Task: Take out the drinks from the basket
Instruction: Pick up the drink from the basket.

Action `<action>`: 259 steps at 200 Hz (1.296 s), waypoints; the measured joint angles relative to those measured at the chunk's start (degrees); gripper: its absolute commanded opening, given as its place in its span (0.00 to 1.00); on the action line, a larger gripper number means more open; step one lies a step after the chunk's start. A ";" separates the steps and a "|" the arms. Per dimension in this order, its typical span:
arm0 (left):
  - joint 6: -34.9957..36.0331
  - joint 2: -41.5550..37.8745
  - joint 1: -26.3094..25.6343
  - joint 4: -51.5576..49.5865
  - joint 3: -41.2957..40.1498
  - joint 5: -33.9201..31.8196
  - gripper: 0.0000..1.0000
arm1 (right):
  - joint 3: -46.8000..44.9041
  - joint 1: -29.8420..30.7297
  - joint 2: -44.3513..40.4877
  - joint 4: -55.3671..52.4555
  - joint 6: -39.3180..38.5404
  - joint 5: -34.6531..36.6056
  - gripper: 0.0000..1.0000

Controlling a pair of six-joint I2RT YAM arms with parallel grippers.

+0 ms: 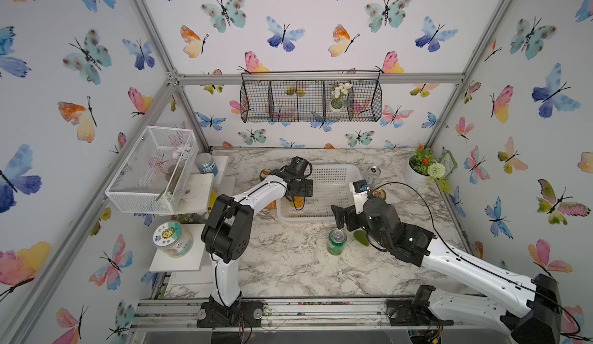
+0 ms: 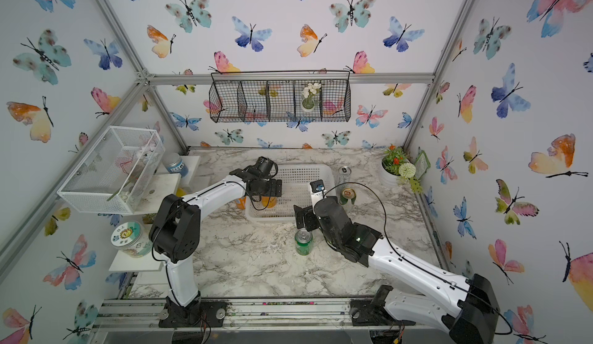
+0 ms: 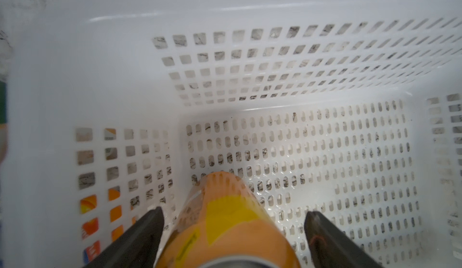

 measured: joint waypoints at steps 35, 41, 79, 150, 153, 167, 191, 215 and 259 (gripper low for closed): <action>0.37 0.81 -0.04 -1.11 0.52 -0.66 0.82 | 0.00 0.00 0.00 0.02 -0.02 0.72 1.00; 0.39 0.81 -0.04 -1.29 0.55 -0.74 0.81 | 0.00 0.00 0.02 0.00 -0.04 0.87 1.00; 0.46 0.81 -0.28 -2.64 0.55 -1.29 0.73 | 0.00 0.00 0.33 0.02 -0.07 1.70 1.00; 0.50 0.81 -0.42 -3.23 0.85 -1.33 0.67 | 0.00 0.00 1.03 0.00 -0.04 3.48 1.00; 0.50 0.81 -0.42 -3.39 0.94 -1.33 0.67 | 0.00 0.00 1.03 0.00 -0.04 3.63 1.00; 0.50 0.81 -0.42 -4.02 1.22 -1.31 0.67 | 0.00 0.00 1.03 -0.02 -0.02 4.17 1.00; 0.57 0.63 -0.42 -5.68 1.66 -1.29 0.67 | 0.00 0.00 1.03 -0.15 0.04 5.33 1.00; 0.70 -0.22 -0.42 -7.48 2.49 -1.29 0.67 | 0.00 0.00 1.03 -0.24 0.20 6.25 1.00; 1.29 -6.12 -0.96 -10.14 5.11 -1.27 0.68 | 0.00 -0.04 1.03 -0.28 1.03 8.59 1.00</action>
